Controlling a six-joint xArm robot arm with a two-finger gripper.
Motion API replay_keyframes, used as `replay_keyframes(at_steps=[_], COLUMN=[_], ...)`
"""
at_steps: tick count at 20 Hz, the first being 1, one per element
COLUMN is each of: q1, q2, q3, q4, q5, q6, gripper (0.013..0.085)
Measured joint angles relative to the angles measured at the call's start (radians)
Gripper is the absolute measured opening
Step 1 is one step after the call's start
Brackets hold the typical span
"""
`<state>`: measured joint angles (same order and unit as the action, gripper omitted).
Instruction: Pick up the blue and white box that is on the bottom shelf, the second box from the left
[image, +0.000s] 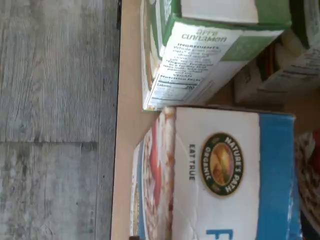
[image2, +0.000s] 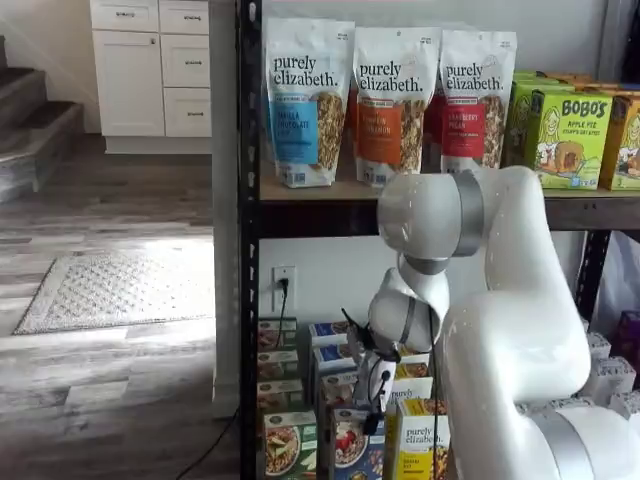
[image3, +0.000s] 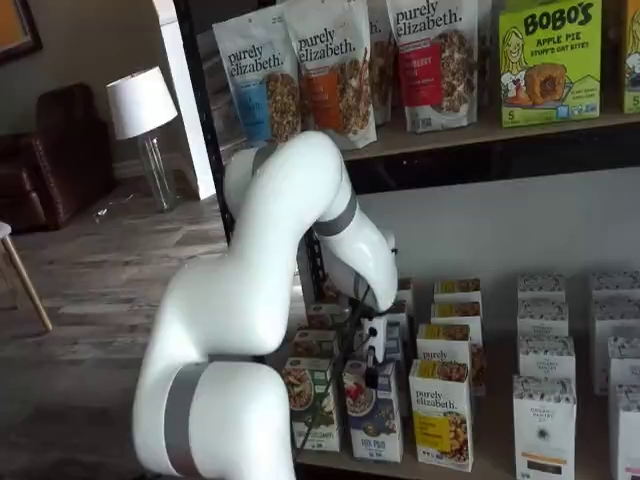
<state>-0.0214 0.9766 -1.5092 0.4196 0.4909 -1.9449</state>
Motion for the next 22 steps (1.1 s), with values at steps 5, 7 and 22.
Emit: replay_keyframes(at_steps=[5, 7, 22], q1=[0.0, 0.001, 0.011], q2=[0.026, 0.031, 0.037], q3=[-0.017, -0.019, -0.015], q4=[-0.055, -0.065, -0.047], q5=[-0.002, 0.0, 0.0], q6=[0.046, 0.054, 0.047], gripper=[0.085, 0.085, 0.069])
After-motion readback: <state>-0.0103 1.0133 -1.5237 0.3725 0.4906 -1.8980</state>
